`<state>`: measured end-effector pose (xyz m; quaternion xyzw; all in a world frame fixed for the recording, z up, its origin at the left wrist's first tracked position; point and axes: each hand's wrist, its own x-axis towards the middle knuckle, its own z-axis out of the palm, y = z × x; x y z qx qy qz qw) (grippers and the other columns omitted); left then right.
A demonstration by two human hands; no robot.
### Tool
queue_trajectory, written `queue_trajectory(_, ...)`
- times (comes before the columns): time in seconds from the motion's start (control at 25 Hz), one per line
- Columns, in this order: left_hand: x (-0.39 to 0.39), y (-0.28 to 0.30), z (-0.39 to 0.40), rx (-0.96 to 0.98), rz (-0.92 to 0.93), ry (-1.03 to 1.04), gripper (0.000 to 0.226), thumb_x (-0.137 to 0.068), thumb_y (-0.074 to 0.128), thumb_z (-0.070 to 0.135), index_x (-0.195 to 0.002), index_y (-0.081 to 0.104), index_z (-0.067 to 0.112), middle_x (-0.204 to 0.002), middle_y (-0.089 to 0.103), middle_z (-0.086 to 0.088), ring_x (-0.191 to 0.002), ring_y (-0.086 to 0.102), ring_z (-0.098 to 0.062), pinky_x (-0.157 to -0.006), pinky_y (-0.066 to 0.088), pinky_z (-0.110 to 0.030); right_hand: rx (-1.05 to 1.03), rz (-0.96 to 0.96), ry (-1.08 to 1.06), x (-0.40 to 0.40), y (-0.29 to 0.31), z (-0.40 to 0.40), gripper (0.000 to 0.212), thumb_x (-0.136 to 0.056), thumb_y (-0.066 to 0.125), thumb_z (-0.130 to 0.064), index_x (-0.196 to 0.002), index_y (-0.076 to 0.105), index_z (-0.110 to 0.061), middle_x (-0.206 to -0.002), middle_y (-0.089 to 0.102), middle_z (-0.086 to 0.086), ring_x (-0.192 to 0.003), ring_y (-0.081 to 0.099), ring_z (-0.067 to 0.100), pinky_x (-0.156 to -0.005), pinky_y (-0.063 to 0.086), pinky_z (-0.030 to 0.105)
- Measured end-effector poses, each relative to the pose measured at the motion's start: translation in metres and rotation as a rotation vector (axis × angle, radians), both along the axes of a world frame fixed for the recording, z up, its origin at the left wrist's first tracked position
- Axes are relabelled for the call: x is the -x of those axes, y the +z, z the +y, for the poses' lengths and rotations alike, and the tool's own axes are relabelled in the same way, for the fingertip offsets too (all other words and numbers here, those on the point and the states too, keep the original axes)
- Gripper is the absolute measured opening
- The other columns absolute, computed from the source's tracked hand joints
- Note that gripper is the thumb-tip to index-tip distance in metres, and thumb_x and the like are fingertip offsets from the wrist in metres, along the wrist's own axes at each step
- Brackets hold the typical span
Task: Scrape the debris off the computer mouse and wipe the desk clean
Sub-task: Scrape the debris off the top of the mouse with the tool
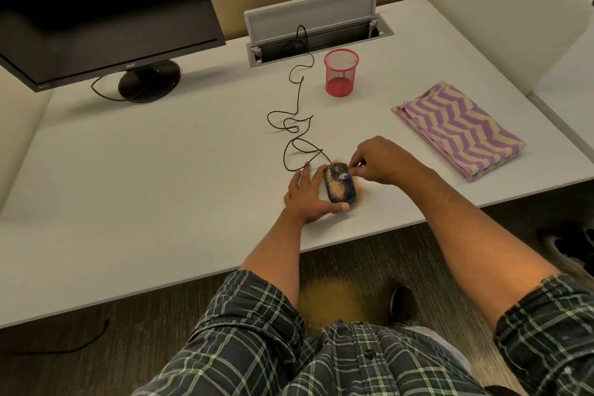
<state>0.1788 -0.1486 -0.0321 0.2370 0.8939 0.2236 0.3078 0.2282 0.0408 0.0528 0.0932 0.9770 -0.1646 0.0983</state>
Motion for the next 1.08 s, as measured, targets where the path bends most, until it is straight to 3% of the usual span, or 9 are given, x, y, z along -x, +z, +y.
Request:
queue_trajectory(0.12, 0.0, 0.0, 0.0, -0.003, 0.001, 0.001, 0.118, -0.07, 0.074, 0.072, -0.156, -0.003, 0.047, -0.165, -0.022, 0.01, -0.152, -0.019, -0.021, -0.12, 0.003, -0.055, -0.054, 0.006, -0.045, 0.002, 0.003, 0.0, 0.021, -0.089, 0.07, -0.029, -0.104, 0.079, -0.017, -0.102, 0.074, 0.001, -0.084, 0.063, 0.017, -0.074, 0.052, 0.031)
queue_trajectory(0.28, 0.001, 0.0, 0.0, 0.009, -0.005, -0.004, 0.119, -0.071, 0.073, 0.073, -0.157, -0.004, 0.046, -0.165, -0.023, 0.009, -0.152, -0.018, -0.021, -0.12, 0.003, -0.056, 0.022, 0.02, -0.007, 0.003, 0.005, -0.007, 0.024, -0.09, 0.07, -0.029, -0.109, 0.077, -0.016, -0.109, 0.073, 0.003, -0.088, 0.06, 0.015, -0.075, 0.049, 0.029)
queue_trajectory(0.4, 0.0, 0.0, 0.0, 0.016, 0.003, -0.01, 0.119, -0.071, 0.073, 0.073, -0.157, -0.005, 0.045, -0.165, -0.023, 0.008, -0.152, -0.018, -0.022, -0.12, 0.004, -0.056, -0.01, -0.036, -0.033, 0.005, 0.005, -0.01, 0.023, -0.088, 0.072, -0.028, -0.106, 0.078, -0.015, -0.103, 0.075, 0.004, -0.083, 0.063, 0.016, -0.071, 0.05, 0.028)
queue_trajectory(0.56, 0.001, 0.0, 0.0, 0.017, 0.005, -0.008, 0.118, -0.071, 0.072, 0.073, -0.157, -0.005, 0.045, -0.165, -0.023, 0.008, -0.152, -0.018, -0.023, -0.12, 0.004, -0.056, 0.049, 0.034, -0.067, 0.009, 0.008, -0.013, 0.023, -0.089, 0.07, -0.029, -0.104, 0.079, -0.014, -0.101, 0.075, 0.003, -0.081, 0.062, 0.015, -0.071, 0.051, 0.029)
queue_trajectory(0.72, 0.001, 0.001, 0.0, 0.022, 0.006, -0.007, 0.118, -0.072, 0.073, 0.072, -0.157, -0.005, 0.045, -0.165, -0.023, 0.008, -0.152, -0.018, -0.022, -0.12, 0.004, -0.055, 0.029, -0.043, -0.066, 0.008, 0.004, -0.015, 0.021, -0.087, 0.072, -0.026, -0.102, 0.08, -0.013, -0.095, 0.075, 0.004, -0.069, 0.059, 0.01, -0.06, 0.044, 0.023)
queue_trajectory(0.88, 0.001, 0.0, 0.0, 0.012, 0.004, 0.001, 0.118, -0.071, 0.073, 0.072, -0.157, -0.004, 0.046, -0.165, -0.022, 0.009, -0.152, -0.018, -0.021, -0.121, 0.004, -0.055, 0.023, -0.022, -0.102, 0.007, 0.005, -0.013, 0.017, -0.085, 0.073, -0.026, -0.095, 0.081, -0.015, -0.088, 0.075, 0.002, -0.073, 0.065, 0.015, -0.065, 0.051, 0.028)
queue_trajectory(1.08, 0.0, 0.0, 0.0, 0.01, 0.005, -0.002, 0.119, -0.07, 0.073, 0.073, -0.158, -0.003, 0.045, -0.166, -0.022, 0.009, -0.152, -0.018, -0.021, -0.121, 0.005, -0.056, 0.006, -0.004, -0.116, 0.006, 0.008, -0.014, 0.016, -0.086, 0.072, -0.025, -0.097, 0.08, -0.015, -0.09, 0.075, 0.002, -0.073, 0.063, 0.016, -0.063, 0.045, 0.027)
